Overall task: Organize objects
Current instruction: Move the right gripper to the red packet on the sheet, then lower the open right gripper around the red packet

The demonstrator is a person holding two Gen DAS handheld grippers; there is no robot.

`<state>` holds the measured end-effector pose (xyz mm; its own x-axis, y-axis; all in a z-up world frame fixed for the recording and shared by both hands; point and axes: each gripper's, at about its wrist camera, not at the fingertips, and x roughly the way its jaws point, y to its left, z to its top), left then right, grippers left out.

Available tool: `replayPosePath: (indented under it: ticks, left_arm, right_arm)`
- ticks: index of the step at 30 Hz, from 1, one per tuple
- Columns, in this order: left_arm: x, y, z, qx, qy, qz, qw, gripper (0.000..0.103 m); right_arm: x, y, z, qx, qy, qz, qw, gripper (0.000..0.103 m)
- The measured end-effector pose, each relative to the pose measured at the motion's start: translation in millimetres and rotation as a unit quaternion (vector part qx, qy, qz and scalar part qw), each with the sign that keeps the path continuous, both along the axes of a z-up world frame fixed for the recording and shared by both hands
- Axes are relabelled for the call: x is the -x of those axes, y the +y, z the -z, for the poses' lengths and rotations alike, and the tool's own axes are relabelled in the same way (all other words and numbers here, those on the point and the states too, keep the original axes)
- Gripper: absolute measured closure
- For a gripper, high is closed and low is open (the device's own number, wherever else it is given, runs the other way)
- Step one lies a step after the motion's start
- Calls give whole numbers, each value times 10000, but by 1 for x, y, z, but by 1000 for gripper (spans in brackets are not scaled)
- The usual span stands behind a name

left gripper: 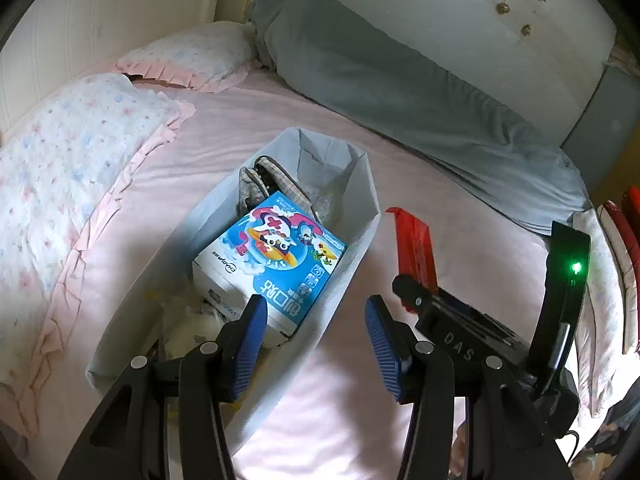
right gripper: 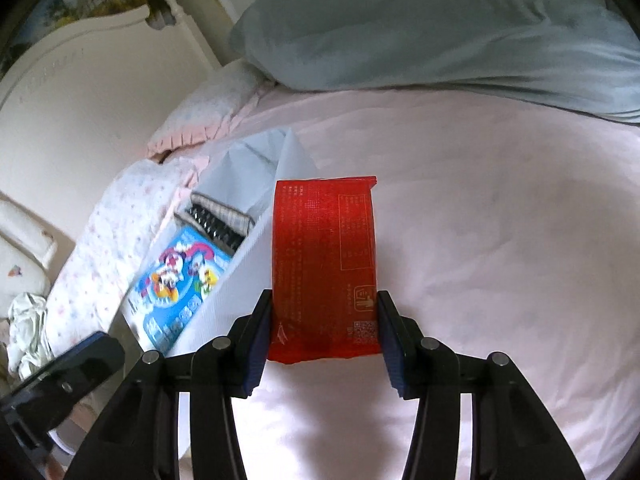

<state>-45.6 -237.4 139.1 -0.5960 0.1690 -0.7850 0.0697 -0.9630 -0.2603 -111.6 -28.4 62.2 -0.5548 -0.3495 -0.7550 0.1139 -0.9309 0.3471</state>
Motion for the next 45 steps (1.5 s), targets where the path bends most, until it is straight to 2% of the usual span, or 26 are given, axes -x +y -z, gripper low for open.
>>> replayPosePath:
  ticks: [5, 8, 12, 14, 15, 16, 17, 19, 20, 22, 23, 25, 27, 31, 37, 45]
  left_arm:
    - [3, -3, 2, -114, -84, -27, 9999, 54]
    - [3, -3, 5, -200, -156, -12, 9997, 54]
    - [0, 0, 9, -256, -274, 63, 9993, 54]
    - [-2, 3, 9, -197, -275, 92, 9994, 54]
    - [-3, 4, 8, -142, -269, 102, 9995, 54]
    - [-4, 6, 8, -60, -249, 119, 9996, 54]
    - [-5, 8, 7, 19, -224, 134, 9997, 54]
    - [-7, 12, 6, 178, -180, 152, 9996, 54]
    - [-7, 12, 7, 207, -175, 149, 9995, 54]
    - [-7, 11, 10, 200, -212, 137, 9995, 54]
    - [-6, 10, 12, 198, -248, 123, 9994, 54]
    - [-5, 9, 16, 200, -371, 101, 9991, 54]
    - [-4, 8, 17, 161, -417, 128, 9989, 54]
    - [-2, 11, 20, 378, -527, 42, 9979, 54]
    - [5, 16, 33, 348, -959, 173, 9946, 54]
    - [5, 22, 34, 552, -1007, 252, 9931, 54]
  right_arm:
    - [-3, -6, -1, 64, -76, -66, 9999, 54]
    - [-9, -9, 11, -318, -394, -167, 9986, 54]
    - [-11, -17, 50, -651, -874, -375, 9933, 54]
    - [-11, -21, 71, -896, -814, -728, 9900, 54]
    - [-13, -24, 81, -1125, -629, -934, 9873, 52]
    - [-18, -26, 84, -1254, -336, -1087, 9856, 48]
    - [-27, -29, 86, -1430, 159, -1320, 9808, 46]
    - [-40, -31, 91, -1640, 590, -1523, 9728, 38]
    - [-40, -32, 91, -1694, 562, -1483, 9727, 33]
    - [-38, -31, 93, -1893, 483, -1260, 9726, 9]
    - [-34, -29, 96, -1863, 388, -1162, 9748, 6]
    - [-26, -18, 98, -1412, 211, -1146, 9831, 3]
    - [-26, -14, 97, -1234, 242, -1143, 9854, 3]
    - [-28, -21, 98, -1542, 258, -1163, 9808, 2]
    - [-26, -22, 98, -1490, 253, -1165, 9816, 2]
    - [-24, -25, 98, -1486, 250, -1167, 9817, 2]
